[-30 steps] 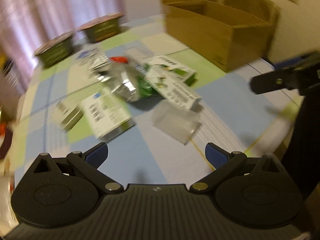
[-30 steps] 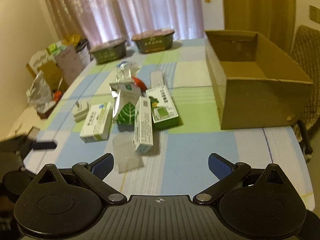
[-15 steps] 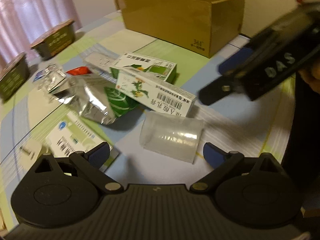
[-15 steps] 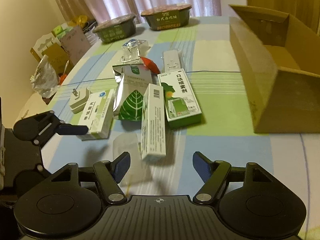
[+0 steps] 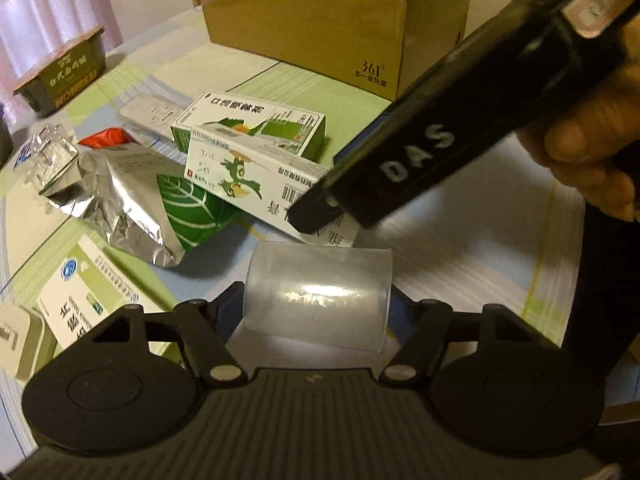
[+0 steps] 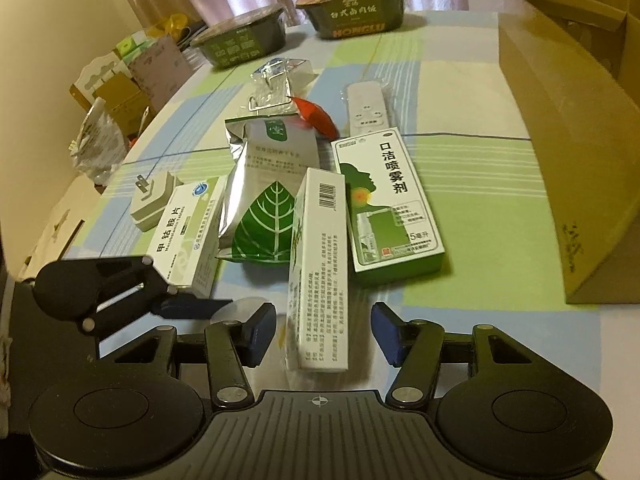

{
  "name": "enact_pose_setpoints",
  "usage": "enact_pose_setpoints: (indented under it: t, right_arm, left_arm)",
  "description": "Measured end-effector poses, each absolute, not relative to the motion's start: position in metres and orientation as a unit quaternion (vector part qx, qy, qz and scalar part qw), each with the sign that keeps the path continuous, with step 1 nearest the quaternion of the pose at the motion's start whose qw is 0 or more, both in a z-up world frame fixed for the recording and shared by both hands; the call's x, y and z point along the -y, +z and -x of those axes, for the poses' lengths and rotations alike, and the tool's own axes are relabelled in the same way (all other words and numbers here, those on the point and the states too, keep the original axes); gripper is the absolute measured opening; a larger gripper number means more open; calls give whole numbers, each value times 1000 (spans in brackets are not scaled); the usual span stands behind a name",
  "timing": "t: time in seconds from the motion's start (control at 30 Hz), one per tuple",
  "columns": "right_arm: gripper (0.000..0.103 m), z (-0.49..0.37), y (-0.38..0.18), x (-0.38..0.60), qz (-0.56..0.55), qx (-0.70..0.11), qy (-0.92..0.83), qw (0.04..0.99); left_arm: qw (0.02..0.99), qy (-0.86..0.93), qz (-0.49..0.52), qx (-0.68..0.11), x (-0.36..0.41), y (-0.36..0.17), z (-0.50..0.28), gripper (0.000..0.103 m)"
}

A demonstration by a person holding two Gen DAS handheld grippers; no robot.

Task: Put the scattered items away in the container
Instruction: 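Move the right tool to the long white medicine box and close on it, then lift the white box with the right tool and carry it toward the cardboard box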

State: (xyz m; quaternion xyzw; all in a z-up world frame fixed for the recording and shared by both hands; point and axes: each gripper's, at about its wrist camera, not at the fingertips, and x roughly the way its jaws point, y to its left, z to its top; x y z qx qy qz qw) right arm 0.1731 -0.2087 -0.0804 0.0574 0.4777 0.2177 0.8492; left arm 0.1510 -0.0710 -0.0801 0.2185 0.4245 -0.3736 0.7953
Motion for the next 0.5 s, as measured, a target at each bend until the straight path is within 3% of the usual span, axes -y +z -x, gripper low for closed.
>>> enact_pose_setpoints:
  t: [0.03, 0.1, 0.37, 0.4, 0.43, 0.5]
  right_arm:
    - [35, -175, -82, 208, -60, -481, 221, 846]
    - [31, -176, -80, 209, -62, -486, 219, 844]
    - [30, -151, -71, 239, -49, -514, 185, 836]
    - [34, -147, -69, 243, -44, -513, 178, 839]
    - [56, -142, -68, 245, -38, -509, 171, 843]
    - [85, -134, -64, 246, -12, -489, 157, 858]
  left_arm:
    - [796, -369, -220, -426, 71, -79, -149, 68]
    - [799, -352, -223, -434, 70, -76, -140, 68]
    - [814, -304, -178, -461, 54, -66, -115, 68]
    - [816, -300, -173, -463, 53, -67, -113, 68]
    - [819, -294, -168, -463, 51, -67, -110, 68]
    - [824, -283, -160, -464, 51, -67, -108, 69]
